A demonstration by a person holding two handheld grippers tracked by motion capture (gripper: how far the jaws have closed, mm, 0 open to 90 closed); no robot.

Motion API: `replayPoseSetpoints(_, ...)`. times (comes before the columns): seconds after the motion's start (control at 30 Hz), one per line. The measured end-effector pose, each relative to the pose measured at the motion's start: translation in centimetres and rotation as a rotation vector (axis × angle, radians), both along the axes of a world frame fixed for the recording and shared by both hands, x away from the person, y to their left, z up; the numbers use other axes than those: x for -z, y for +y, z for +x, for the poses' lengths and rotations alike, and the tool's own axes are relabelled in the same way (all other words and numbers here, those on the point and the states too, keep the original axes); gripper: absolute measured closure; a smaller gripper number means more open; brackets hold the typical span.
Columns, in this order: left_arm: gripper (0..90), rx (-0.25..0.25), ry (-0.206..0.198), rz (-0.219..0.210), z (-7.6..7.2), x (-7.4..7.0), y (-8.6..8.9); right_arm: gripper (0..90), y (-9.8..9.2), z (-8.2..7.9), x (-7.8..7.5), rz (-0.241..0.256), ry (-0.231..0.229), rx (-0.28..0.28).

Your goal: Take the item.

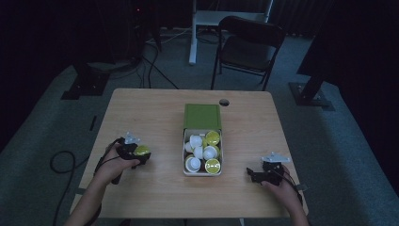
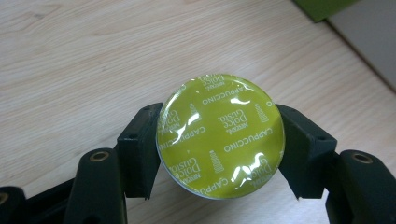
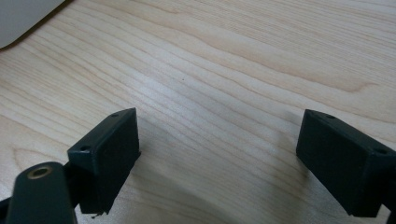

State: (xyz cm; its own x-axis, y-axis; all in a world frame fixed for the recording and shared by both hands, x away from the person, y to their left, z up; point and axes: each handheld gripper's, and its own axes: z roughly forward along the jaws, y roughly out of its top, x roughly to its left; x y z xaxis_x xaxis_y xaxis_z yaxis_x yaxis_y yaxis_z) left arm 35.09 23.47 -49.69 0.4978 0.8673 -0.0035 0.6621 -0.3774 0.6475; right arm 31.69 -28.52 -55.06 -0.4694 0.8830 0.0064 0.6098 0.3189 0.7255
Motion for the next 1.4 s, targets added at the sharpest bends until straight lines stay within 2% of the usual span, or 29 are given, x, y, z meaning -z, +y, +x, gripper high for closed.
replayPoseSetpoints(0.13,37.8,-0.005,0.019,0.004,0.0,0.5,0.3,12.6,0.0,0.0,0.0,0.000,0.000,0.000)
replayPoseSetpoints(0.53,37.8,-0.047,0.013,-0.009,0.1,1.8,0.9,12.6,0.0,0.0,0.0,0.000,0.000,0.000)
replayPoseSetpoints(0.77,37.4,-0.072,0.032,-0.006,0.1,2.3,1.3,12.6,0.0,0.0,0.0,0.000,0.000,0.000)
replayPoseSetpoints(0.87,33.3,-0.074,0.043,-0.034,0.1,2.2,1.4,12.6,0.0,0.0,0.0,0.000,0.000,0.000)
replayPoseSetpoints(0.97,31.1,-0.085,0.035,-0.027,0.1,1.9,1.4,12.6,0.0,0.0,0.0,0.000,0.000,0.000)
replayPoseSetpoints(1.17,27.6,-0.099,-0.007,-0.033,-0.1,0.6,1.2,12.6,0.0,0.0,0.0,0.000,0.000,0.000)
replayPoseSetpoints(1.23,27.0,-0.087,-0.032,-0.061,-0.2,0.1,0.9,12.6,0.0,0.0,0.0,0.000,0.000,0.000)
replayPoseSetpoints(1.27,26.0,-0.087,-0.032,-0.061,-0.2,0.1,0.9,12.6,0.0,0.0,0.0,0.000,0.000,0.000)
replayPoseSetpoints(1.3,26.0,-0.065,-0.053,-0.107,-0.3,-0.5,0.5,12.6,0.0,0.0,0.0,0.000,0.000,0.000)
replayPoseSetpoints(1.33,25.9,-0.063,-0.068,-0.126,-0.4,-0.8,0.3,12.6,0.0,0.0,0.0,0.000,0.000,0.000)
replayPoseSetpoints(1.4,25.9,-0.025,-0.095,-0.157,-0.7,-1.1,-0.2,12.6,0.0,0.0,0.0,-0.001,0.000,0.000)
